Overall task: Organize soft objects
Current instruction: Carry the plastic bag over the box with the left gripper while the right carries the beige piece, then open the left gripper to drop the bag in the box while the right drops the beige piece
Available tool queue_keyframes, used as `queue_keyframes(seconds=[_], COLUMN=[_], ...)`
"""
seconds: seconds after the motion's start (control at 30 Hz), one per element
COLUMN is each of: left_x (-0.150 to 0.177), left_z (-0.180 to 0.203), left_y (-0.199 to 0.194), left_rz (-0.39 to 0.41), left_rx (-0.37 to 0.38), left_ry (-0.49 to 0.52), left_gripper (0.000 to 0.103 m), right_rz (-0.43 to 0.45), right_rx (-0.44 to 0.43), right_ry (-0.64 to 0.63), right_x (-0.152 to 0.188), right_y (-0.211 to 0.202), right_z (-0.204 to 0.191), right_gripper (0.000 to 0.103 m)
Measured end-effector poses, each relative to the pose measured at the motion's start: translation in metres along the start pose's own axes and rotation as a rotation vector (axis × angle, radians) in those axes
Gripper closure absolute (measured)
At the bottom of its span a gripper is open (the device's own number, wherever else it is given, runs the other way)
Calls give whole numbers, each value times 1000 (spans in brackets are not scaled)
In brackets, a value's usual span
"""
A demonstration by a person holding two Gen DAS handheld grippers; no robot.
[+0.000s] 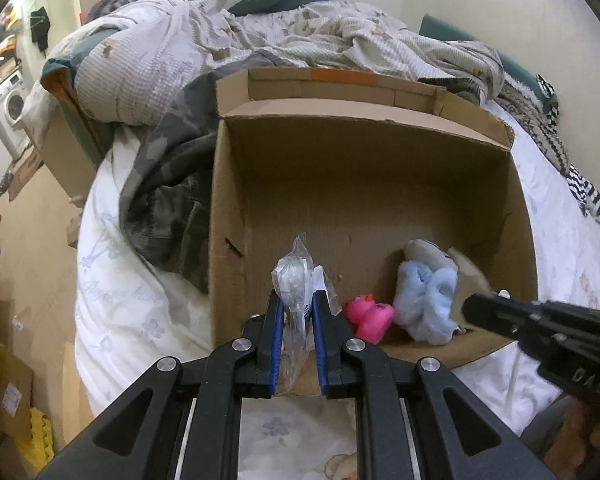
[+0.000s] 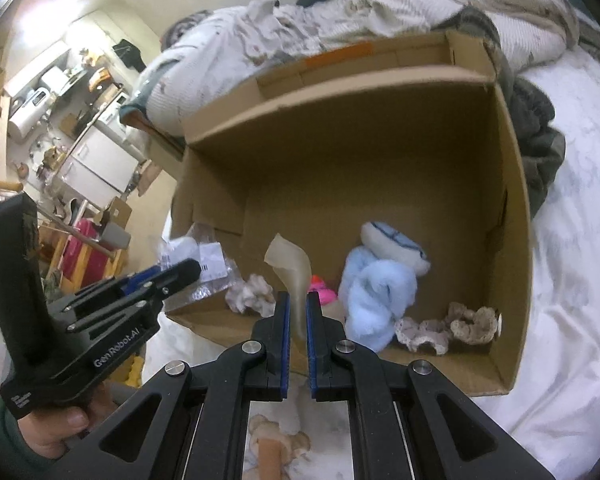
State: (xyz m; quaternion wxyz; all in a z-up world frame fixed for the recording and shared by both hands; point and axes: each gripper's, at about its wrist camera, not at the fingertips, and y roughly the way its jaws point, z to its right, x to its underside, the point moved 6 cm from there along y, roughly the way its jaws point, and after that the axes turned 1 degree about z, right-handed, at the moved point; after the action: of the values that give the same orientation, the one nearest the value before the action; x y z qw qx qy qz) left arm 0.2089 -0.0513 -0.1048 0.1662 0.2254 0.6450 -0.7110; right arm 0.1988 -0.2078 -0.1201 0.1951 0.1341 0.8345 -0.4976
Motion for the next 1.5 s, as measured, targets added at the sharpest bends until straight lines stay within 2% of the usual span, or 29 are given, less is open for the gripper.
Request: queue_keyframes(seconds=[0.17, 0.5, 1.03, 1.1, 1.2, 1.27, 1.3, 1.33, 1.37, 1.5], left_x=[5, 13, 16, 17, 16, 15, 14, 13, 13, 14], left_z=[1, 1, 3, 4, 3, 2, 1, 1, 1, 4], left_y=[9, 17, 15, 15, 13, 10, 9, 8, 9, 9], left_rz=[-46, -79, -79, -80, -74, -61, -53, -49, -53, -59], left_rx=[16, -11, -19, -12, -19, -37, -43, -41, -35, -41], left_ry=[-16, -12, 1, -1, -1, -2, -7, -11, -13, 2], left_gripper=[90, 90, 89, 86, 69, 43, 40, 38, 38, 38], right_rz=[-19, -45, -55, -45, -42, -38, -37, -32, -19, -8], right_rx=[9, 10, 38, 43, 41, 46, 47, 49, 52, 52], right_ry=[23, 21, -9, -17, -14, -13, -12, -10, -6, 12], right_x=[0, -1, 2, 1, 0, 0, 0, -1, -2, -1], right_y=[7, 15, 21, 21, 20, 19, 18, 17, 15, 10], right_z=[9, 6, 3, 2, 3, 4, 4, 5, 5, 8], right_gripper=[94, 94, 94, 92, 80, 65, 59, 40, 33, 33])
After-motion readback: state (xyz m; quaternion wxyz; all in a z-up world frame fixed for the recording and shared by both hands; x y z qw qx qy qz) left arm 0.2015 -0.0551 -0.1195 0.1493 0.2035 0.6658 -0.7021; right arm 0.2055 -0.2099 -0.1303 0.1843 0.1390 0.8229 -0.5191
